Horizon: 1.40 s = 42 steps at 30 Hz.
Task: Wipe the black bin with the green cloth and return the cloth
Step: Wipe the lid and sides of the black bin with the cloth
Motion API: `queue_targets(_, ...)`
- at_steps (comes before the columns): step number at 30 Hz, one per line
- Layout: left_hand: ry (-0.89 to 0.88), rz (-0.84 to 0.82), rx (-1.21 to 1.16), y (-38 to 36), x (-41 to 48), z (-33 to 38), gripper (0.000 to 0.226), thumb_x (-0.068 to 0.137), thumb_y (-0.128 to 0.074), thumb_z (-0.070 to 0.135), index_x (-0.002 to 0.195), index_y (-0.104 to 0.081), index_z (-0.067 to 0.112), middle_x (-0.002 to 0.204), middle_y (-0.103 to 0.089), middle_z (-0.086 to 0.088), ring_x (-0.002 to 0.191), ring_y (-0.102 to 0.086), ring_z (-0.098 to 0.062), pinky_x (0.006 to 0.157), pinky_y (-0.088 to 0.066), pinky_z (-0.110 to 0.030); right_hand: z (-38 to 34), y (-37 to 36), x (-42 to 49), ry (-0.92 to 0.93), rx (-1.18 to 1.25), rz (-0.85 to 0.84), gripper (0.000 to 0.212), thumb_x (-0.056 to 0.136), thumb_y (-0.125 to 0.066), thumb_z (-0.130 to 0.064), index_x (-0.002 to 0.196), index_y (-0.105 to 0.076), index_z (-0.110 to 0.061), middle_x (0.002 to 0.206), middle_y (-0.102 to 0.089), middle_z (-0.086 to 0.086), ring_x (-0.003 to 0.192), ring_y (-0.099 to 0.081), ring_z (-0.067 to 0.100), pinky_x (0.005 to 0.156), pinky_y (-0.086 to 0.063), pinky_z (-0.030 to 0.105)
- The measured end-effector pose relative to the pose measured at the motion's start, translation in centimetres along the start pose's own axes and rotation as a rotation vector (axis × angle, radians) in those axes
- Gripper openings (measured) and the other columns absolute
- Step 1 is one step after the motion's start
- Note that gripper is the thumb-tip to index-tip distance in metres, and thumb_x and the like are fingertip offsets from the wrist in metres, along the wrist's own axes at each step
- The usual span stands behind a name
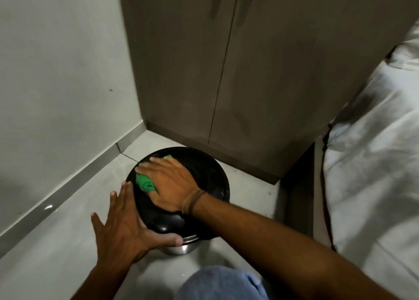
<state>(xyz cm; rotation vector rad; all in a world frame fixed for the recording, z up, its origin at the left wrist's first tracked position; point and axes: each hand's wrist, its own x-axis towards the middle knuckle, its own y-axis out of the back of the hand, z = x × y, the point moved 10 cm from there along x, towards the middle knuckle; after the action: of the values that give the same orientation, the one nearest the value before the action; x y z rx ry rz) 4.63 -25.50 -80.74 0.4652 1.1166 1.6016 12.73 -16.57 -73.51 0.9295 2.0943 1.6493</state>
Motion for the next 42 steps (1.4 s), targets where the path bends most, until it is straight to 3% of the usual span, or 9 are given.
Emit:
queue_targets(8, 0.002, -0.014, 0.018, -0.1, -0.6, 0.4, 0.195, 0.005, -0.062, 0.111, 0.168, 0.008, 0.030, 0.181, -0.007, 0.002, 0.168, -0.006, -0.029, 0.127, -0.010, -0.074, 6.8, 2.4, 0.3, -0.364, 0.056, 0.228, 0.055, 0.087, -0.064, -0.031, 0.142, -0.062, -0.021, 0.143, -0.066, -0.002, 0.136, -0.056, 0.022, 0.121, -0.026, 0.040)
queue_targets(14, 0.023, -0.013, 0.027, -0.3, -1.3, 0.8, 0.195, 0.005, -0.063, 0.111, 0.168, 0.008, 0.030, 0.181, -0.005, 0.004, 0.168, -0.004, -0.030, 0.126, -0.009, -0.076, 11.4, 4.0, -3.0, -0.723, 0.129, 0.309, 0.032, 0.090, -0.056, -0.035, 0.114, -0.072, -0.021, 0.113, -0.077, 0.005, 0.108, -0.069, 0.032, 0.101, -0.049, 0.042)
queue_targets(20, 0.008, 0.009, -0.024, 0.1, -2.3, 1.3, 0.193, 0.010, -0.065, 0.110, 0.168, 0.009, 0.029, 0.182, -0.003, 0.000, 0.168, 0.000, -0.032, 0.127, -0.006, -0.076, 13.7, 3.6, -10.5, -1.030, 0.319, 0.341, 0.039, 0.097, -0.061, -0.039, 0.127, -0.065, -0.015, 0.122, -0.074, 0.008, 0.112, -0.071, 0.031, 0.099, -0.057, 0.046)
queue_targets(29, -0.006, 0.036, -0.020, 0.0, -2.5, 1.3, 0.196, 0.009, -0.052, 0.114, 0.169, 0.013, 0.022, 0.182, 0.004, -0.004, 0.167, 0.007, -0.032, 0.129, -0.008, -0.074, 3.6, 1.1, -18.3, -1.022, 0.278, 0.258, 0.069, 0.099, -0.056, -0.033, 0.161, -0.031, -0.016, 0.161, -0.047, 0.006, 0.146, -0.049, 0.025, 0.118, -0.045, 0.041)
queue_targets(32, -0.006, 0.057, -0.003, 0.2, -2.6, 1.3, 0.184, 0.026, -0.066, 0.105, 0.170, 0.011, 0.020, 0.182, 0.004, -0.006, 0.167, 0.006, -0.033, 0.128, -0.008, -0.074, -0.7, 0.6, -17.9, -0.951, 0.325, 0.177, 0.060, 0.099, -0.058, -0.033, 0.156, -0.041, -0.023, 0.152, -0.056, 0.003, 0.136, -0.059, 0.023, 0.108, -0.052, 0.035)
queue_targets(34, 0.011, 0.068, 0.022, 0.3, -2.5, 1.1, 0.170, 0.048, -0.083, 0.091, 0.170, 0.011, 0.019, 0.182, 0.004, -0.005, 0.168, 0.007, -0.030, 0.128, -0.007, -0.074, -1.4, 0.5, -17.7, -0.972, 0.608, 0.155, 0.043, 0.101, -0.060, -0.031, 0.142, -0.060, -0.018, 0.134, -0.070, 0.007, 0.123, -0.068, 0.027, 0.100, -0.056, 0.034)
queue_targets(37, 0.002, 0.130, 0.003, 1.0, -2.8, 1.0, 0.143, 0.075, -0.081, 0.074, 0.170, 0.011, 0.021, 0.182, 0.004, 0.001, 0.168, 0.007, -0.025, 0.127, -0.008, -0.077, -1.5, -0.1, -18.1, -1.078, 1.441, 0.243, 0.028, 0.102, -0.062, -0.014, 0.122, -0.073, 0.002, 0.121, -0.076, 0.024, 0.118, -0.071, 0.041, 0.103, -0.058, 0.048)
queue_targets(39, 0.011, 0.115, -0.026, 1.1, -3.1, 1.0, 0.159, 0.058, -0.082, 0.086, 0.170, 0.011, 0.021, 0.182, 0.004, 0.001, 0.168, 0.007, -0.025, 0.127, -0.007, -0.077, 0.7, 1.4, -19.1, -1.112, 1.556, 0.357, 0.023, 0.101, -0.063, -0.010, 0.115, -0.074, 0.004, 0.116, -0.076, 0.029, 0.111, -0.073, 0.045, 0.100, -0.058, 0.056)
queue_targets(42, 0.040, 0.038, -0.060, 0.7, -3.5, 1.0, 0.190, 0.022, -0.074, 0.104, 0.169, 0.015, 0.024, 0.182, 0.008, 0.002, 0.167, 0.010, -0.028, 0.126, -0.002, -0.074, 7.0, 6.9, -19.7, -1.107, 1.094, 0.553, 0.010, 0.101, -0.065, -0.017, 0.102, -0.074, -0.014, 0.107, -0.079, 0.019, 0.100, -0.075, 0.036, 0.093, -0.062, 0.052)
